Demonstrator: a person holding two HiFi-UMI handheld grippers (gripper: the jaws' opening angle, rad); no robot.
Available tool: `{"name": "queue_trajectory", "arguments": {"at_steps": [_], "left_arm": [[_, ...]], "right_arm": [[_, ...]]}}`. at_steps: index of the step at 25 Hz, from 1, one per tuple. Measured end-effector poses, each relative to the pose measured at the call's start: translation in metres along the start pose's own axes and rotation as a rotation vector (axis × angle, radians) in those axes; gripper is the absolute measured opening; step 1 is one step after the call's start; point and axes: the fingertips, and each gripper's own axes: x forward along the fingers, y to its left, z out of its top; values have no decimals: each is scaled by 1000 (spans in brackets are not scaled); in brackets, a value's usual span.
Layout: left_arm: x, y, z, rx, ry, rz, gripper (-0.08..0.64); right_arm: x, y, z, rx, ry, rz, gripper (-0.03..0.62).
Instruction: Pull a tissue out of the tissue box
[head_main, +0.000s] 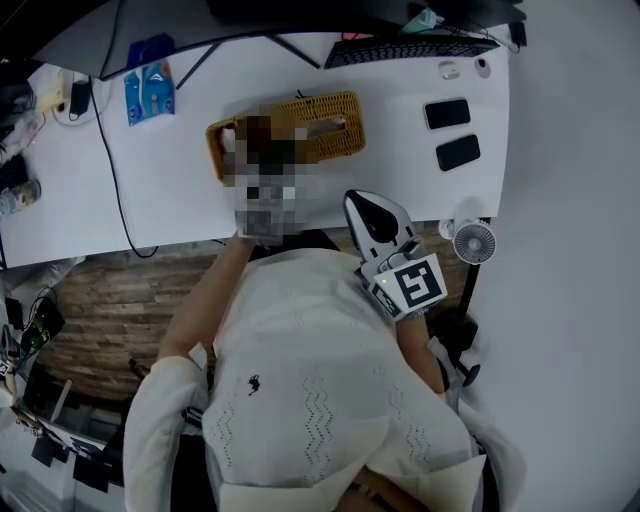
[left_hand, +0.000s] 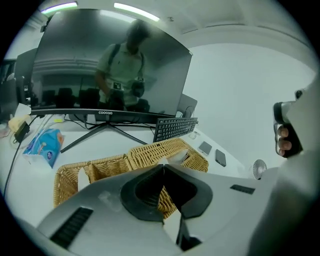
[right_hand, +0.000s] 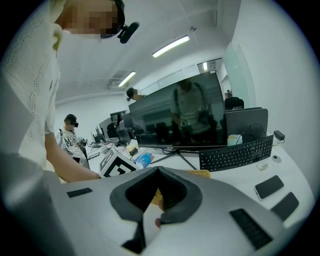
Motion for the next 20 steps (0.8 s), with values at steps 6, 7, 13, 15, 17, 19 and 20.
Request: {"name": "queue_trajectory", "arguments": {"at_steps": [6, 7, 13, 15, 17, 19, 20], "left_arm": [[-8, -1, -4, 33, -3, 14, 14], [-10, 0, -5, 33, -4, 17, 14], [-19, -2, -6, 28, -23, 28, 14], [-22, -2, -7, 28, -27, 36, 14], [-25, -2, -8, 26, -33, 42, 14], [-27, -2, -9, 28, -40, 46, 14], [-29, -3, -9, 29, -42, 47, 14]], "right_arm": [[-7, 3, -5, -4, -3, -10, 2], [-9, 4, -6, -4, -4, -12, 2], [-16, 8, -9, -1, -20, -23, 2], [-17, 10, -9, -2, -27, -24, 2], [-18, 12, -9, -6, -30, -23, 2], [-19, 15, -10, -10, -31, -22, 2], [-20, 16, -10, -11, -32, -21, 2]]}}
